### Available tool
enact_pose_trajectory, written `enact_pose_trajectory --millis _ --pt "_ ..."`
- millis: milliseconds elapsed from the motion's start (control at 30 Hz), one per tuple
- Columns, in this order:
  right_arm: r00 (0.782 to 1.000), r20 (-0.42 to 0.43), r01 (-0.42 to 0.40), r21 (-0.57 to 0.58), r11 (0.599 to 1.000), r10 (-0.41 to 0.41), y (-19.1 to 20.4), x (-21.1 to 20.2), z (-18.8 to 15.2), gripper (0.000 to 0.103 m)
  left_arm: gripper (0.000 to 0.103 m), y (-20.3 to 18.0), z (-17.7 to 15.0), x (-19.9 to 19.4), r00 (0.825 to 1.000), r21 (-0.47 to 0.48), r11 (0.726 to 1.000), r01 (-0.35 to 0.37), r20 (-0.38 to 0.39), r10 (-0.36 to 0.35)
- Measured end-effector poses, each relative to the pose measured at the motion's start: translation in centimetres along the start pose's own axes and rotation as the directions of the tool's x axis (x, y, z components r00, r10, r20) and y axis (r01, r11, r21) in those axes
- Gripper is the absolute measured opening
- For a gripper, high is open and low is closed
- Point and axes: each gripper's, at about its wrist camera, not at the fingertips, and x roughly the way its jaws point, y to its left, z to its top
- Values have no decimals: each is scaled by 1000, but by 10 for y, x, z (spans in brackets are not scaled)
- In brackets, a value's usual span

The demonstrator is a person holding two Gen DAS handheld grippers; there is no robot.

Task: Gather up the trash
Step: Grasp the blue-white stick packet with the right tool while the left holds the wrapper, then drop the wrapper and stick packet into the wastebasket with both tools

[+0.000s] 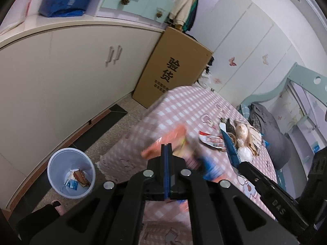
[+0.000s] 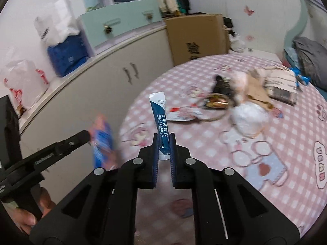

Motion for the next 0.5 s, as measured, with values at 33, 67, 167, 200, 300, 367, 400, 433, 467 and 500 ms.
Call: enact_pose_trajectory --millis 33,67,167,200,300,367,400,433,467,500 --pt "1000 -6 -21 -16 1000 21 11 1 -1 10 0 8 0 -4 1000 -16 1000 -5 4 6" --pt "999 -11 -42 -25 999 42 20 3 -2 10 0 13 1 -6 1000 -27 1000 -9 7 9" --pt "996 -28 -88 -74 993 86 56 14 -7 10 0 37 2 -13 999 -72 997 -31 13 32" --pt "995 -35 -92 -89 992 90 67 21 -9 10 0 44 2 -12 1000 -84 996 -29 4 30" --pt "991 -65 -123 -94 988 117 85 39 -13 10 0 57 0 -6 999 -93 995 -35 -29 33" --pt "988 -84 -138 -114 984 129 96 47 -15 10 0 69 -2 -6 999 -106 993 -46 -30 44" --pt "987 -91 -144 -121 982 133 100 49 -17 10 0 73 -3 -7 998 -117 992 -51 -30 47" --pt "986 -101 -148 -128 981 136 104 53 -19 10 0 81 -3 -8 998 -134 990 -51 -33 47" --pt "983 -115 -160 -134 978 145 111 59 -20 10 0 89 -2 -8 998 -144 988 -61 -42 55" --pt "981 -122 -169 -136 976 153 114 62 -22 10 0 94 -2 -7 996 -147 986 -77 -48 71"
